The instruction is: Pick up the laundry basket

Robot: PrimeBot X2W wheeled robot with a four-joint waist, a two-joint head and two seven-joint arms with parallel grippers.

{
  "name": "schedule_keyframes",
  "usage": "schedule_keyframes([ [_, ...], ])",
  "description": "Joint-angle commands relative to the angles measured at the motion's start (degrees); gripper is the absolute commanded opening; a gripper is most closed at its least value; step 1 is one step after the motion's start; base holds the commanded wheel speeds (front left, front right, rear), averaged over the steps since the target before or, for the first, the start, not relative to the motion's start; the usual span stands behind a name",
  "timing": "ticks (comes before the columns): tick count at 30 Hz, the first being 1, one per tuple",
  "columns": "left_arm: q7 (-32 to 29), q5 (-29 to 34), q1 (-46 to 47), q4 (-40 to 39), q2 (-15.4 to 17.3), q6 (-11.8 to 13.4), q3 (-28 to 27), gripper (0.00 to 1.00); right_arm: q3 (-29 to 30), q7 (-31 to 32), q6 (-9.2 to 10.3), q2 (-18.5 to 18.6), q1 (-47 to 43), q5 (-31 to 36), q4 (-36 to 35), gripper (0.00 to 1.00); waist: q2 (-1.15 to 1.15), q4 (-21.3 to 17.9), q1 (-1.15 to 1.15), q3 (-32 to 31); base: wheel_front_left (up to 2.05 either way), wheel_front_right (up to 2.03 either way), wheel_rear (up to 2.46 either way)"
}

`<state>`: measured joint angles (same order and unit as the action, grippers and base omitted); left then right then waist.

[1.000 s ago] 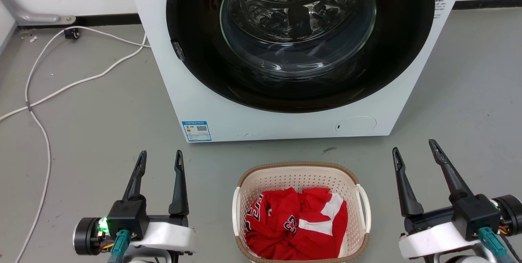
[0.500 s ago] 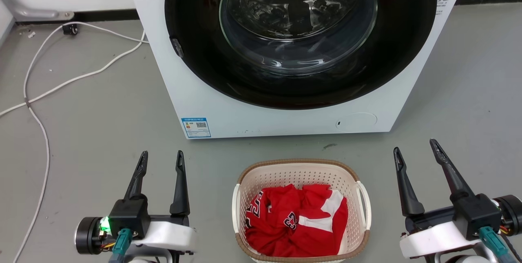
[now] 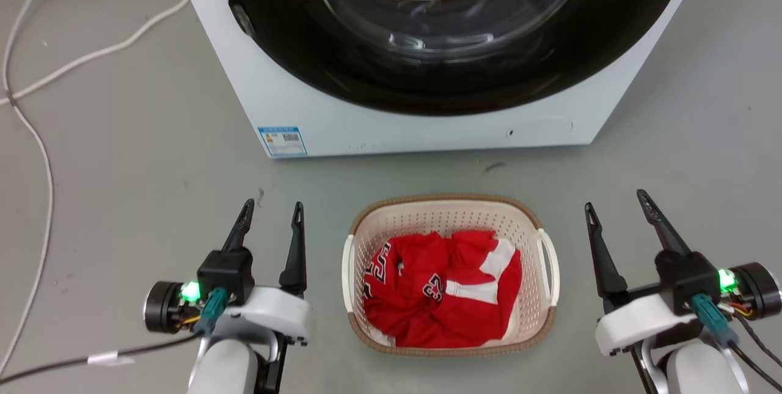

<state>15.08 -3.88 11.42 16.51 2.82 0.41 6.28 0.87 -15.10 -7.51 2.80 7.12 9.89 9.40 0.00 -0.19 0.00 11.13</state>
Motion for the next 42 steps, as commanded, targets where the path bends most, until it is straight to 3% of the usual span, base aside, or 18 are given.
schedule_keyframes([
  [1, 0.1, -0.3, 1.8, 1.4, 0.1, -0.4, 0.3, 1.0, 0.2, -0.1, 0.04, 0.2, 1.4, 0.8, 1.3, 1.0, 0.0, -0.3, 0.0, 2.4, 0.0, 0.0, 0.0],
  [28, 0.1, -5.0, 27.6, 36.9, 0.1, -3.7, 9.0, 1.0, 6.6, -0.1, 0.05, 1.2, 24.0, 10.1, 31.4, 1.0, 0.0, -0.4, 0.0, 24.5, 0.0, 0.0, 0.0],
  [42, 0.1, -9.8, 35.3, 45.1, 0.1, -4.3, 13.2, 1.0, 8.1, -0.1, 0.05, 1.3, 31.3, 11.6, 40.1, 1.0, 0.0, -0.4, 0.0, 32.0, 0.0, 0.0, 0.0],
])
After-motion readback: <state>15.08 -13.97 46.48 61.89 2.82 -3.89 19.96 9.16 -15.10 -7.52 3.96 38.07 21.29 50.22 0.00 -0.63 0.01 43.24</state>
